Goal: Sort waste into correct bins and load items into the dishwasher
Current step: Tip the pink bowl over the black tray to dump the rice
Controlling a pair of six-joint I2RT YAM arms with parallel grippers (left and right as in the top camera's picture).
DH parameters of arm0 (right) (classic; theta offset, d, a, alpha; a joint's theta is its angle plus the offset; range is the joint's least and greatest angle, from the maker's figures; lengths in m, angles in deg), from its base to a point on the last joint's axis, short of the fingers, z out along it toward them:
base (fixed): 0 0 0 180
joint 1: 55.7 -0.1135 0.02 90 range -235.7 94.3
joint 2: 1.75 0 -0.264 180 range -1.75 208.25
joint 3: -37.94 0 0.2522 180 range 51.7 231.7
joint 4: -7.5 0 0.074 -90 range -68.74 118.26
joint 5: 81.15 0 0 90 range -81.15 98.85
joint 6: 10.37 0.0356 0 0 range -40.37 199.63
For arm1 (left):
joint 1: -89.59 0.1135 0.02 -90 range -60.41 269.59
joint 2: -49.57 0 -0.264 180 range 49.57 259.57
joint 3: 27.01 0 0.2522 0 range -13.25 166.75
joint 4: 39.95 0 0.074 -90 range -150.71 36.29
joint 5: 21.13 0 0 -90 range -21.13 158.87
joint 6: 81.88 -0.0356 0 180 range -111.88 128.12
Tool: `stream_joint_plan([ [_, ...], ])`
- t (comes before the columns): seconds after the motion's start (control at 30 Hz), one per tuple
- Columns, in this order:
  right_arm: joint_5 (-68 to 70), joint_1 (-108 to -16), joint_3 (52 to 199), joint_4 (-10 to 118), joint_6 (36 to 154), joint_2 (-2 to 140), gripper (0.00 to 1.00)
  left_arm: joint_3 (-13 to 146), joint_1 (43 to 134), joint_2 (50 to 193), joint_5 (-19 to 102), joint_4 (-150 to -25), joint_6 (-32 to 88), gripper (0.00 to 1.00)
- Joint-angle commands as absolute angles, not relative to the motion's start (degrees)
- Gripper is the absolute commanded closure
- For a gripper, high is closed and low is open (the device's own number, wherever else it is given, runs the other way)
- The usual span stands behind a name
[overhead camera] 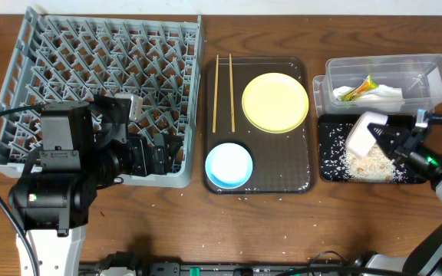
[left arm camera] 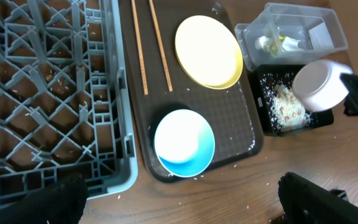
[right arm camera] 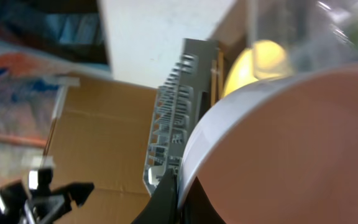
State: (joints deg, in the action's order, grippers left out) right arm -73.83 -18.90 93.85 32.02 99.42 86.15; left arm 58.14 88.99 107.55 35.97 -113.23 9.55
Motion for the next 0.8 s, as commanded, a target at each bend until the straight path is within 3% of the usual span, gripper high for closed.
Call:
stream_joint_plan([
  [0.0,-74.46,-19.29,94.22,31.52,103.38,85.8,0.99,59.04,88.75,107.55,35.44,-113.19,8.77,0.01],
  [0.1,-79.99,-20.06,94.22,28.77,100.82,85.78,0.99,59.04,88.75,107.55,35.44,-113.21,8.77,0.01],
  [0.53,-73.48,-24.43,94.25,28.83,105.32,80.97,0.99,59.04,88.75,107.55,35.44,-113.19,8.77,0.01],
  [0.77,-50.94,-33.79,94.25,41.6,101.67,68.01,0.99,59.04,88.75,107.55,35.44,-113.19,8.77,0.01],
])
